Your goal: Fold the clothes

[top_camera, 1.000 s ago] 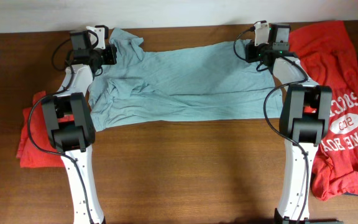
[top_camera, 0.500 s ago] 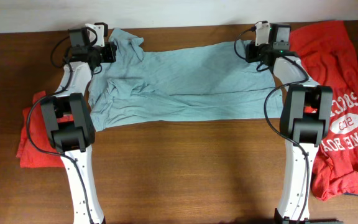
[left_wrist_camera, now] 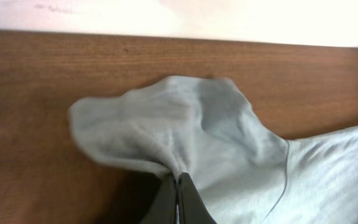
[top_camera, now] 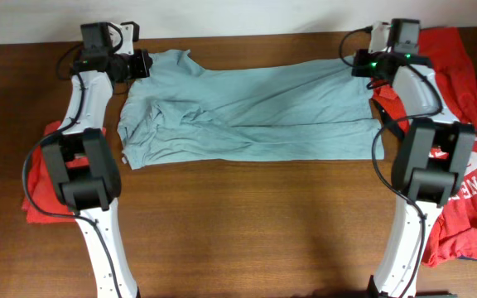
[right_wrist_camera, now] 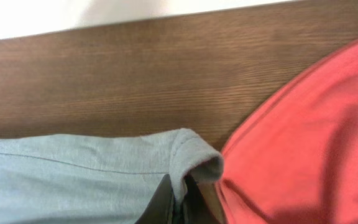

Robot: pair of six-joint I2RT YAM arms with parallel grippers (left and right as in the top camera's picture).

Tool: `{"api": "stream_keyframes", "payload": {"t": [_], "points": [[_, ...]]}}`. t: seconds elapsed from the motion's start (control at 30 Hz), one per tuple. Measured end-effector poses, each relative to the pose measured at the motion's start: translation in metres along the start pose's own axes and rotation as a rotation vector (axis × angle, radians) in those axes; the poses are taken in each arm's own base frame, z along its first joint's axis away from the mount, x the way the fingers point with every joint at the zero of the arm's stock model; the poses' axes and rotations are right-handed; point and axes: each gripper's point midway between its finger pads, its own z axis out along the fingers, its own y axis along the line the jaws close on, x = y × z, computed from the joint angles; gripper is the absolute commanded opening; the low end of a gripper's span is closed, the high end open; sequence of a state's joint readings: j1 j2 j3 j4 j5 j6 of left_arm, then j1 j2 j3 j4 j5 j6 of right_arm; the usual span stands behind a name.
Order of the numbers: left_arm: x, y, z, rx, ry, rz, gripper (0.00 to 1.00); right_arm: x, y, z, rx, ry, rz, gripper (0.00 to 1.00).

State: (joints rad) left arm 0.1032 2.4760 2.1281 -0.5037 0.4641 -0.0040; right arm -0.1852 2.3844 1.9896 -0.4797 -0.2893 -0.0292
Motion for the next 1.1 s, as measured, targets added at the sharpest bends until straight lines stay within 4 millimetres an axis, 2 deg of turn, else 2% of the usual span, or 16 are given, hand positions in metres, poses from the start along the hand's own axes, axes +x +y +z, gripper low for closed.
{"api": "stream_keyframes", "payload": {"t": [0.13, 0.23, 0.4, 0.57, 0.83, 1.1], "points": [[-0.001, 0.001, -0.018, -0.009, 0.021, -0.024, 0.0, -0.006, -0.004, -0.02, 0.01, 0.001, 0.013, 0.04], [0.002, 0.003, -0.026, -0.015, 0.042, -0.042, 0.0, -0.002, -0.004, -0.028, 0.011, 0.029, 0.024, 0.04], [0.008, -0.002, -0.038, -0.016, 0.085, -0.066, 0.0, 0.023, -0.001, -0.032, 0.007, 0.131, 0.055, 0.04], [0.018, -0.012, -0.058, -0.015, 0.153, -0.101, 0.0, 0.049, -0.002, -0.041, 0.008, 0.24, 0.096, 0.04], [0.064, -0.032, -0.08, 0.028, 0.356, -0.214, 0.0, 0.067, -0.006, -0.071, 0.055, 0.344, 0.132, 0.04], [0.102, -0.042, -0.098, 0.031, 0.525, -0.305, 0.0, 0.101, -0.019, -0.091, 0.166, 0.496, 0.142, 0.04]]}}
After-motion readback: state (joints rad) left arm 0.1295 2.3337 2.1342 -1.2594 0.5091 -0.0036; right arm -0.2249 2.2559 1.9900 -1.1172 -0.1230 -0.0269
